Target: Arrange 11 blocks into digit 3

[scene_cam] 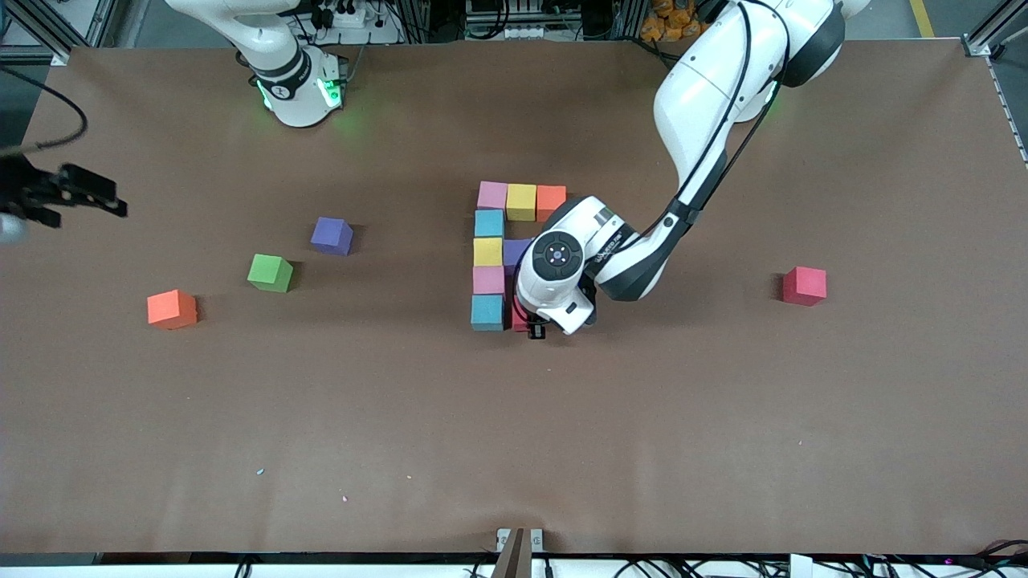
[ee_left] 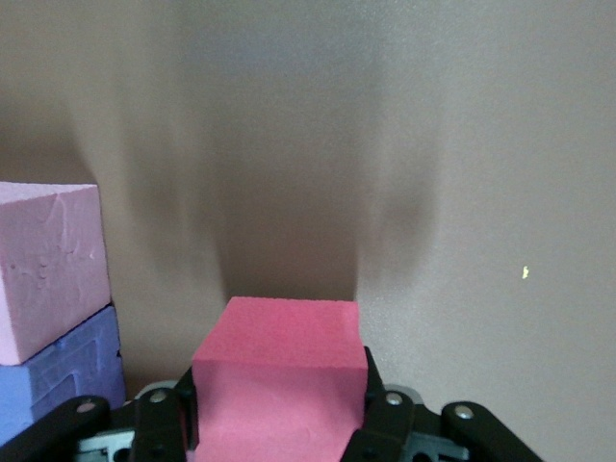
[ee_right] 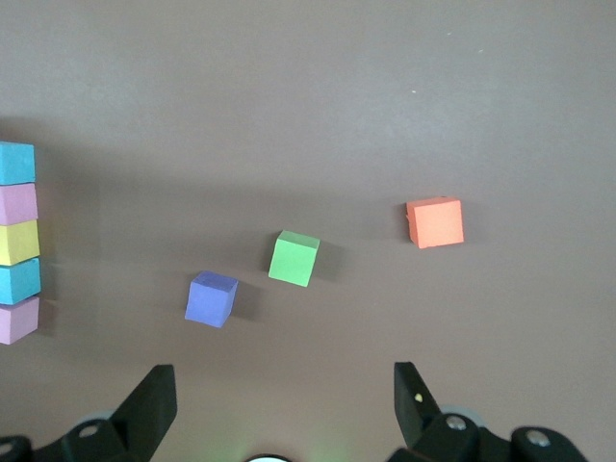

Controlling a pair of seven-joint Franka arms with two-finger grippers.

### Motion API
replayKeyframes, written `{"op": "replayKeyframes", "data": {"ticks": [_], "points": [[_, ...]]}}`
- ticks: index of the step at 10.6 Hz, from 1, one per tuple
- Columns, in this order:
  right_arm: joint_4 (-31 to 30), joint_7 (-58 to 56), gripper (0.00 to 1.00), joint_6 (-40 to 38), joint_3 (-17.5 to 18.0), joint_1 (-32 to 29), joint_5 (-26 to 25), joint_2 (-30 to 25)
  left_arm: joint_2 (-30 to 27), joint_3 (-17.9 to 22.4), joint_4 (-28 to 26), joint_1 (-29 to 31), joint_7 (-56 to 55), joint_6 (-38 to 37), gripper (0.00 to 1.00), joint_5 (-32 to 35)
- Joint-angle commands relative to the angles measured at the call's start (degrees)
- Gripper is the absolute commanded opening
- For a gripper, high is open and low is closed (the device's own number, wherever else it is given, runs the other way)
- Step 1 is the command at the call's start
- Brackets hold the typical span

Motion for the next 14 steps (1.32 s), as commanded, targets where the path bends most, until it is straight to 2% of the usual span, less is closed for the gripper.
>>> {"op": "replayKeyframes", "data": {"ticks": [1, 3, 7, 14], "points": [[-2.5, 1.7, 1.00, 3.1, 1.8, -3.3, -0.6, -2.4, 1.4, 0.9, 2.2, -0.9, 0.1, 0.6, 0.00, -1.3], [-2.5, 1.8, 1.00, 7.6, 1.7, -3.6, -0.8, -1.8, 1.7, 1.6, 2.3, -1.6, 0.1, 0.9, 0.00, -1.3], [-2.8, 6.1, 1.00, 7.4, 1.9, -3.0, -4.1, -1.4, 1.9, 2.9, 2.3, -3.0, 0.1, 1.6, 0.00, -1.3], [-2.6, 6.0, 1.00, 8.8, 2.0, -1.3, -4.4, 0.3, 3.0, 2.9, 3.6, -3.7, -0.3, 1.7, 0.00, -1.4]]}}
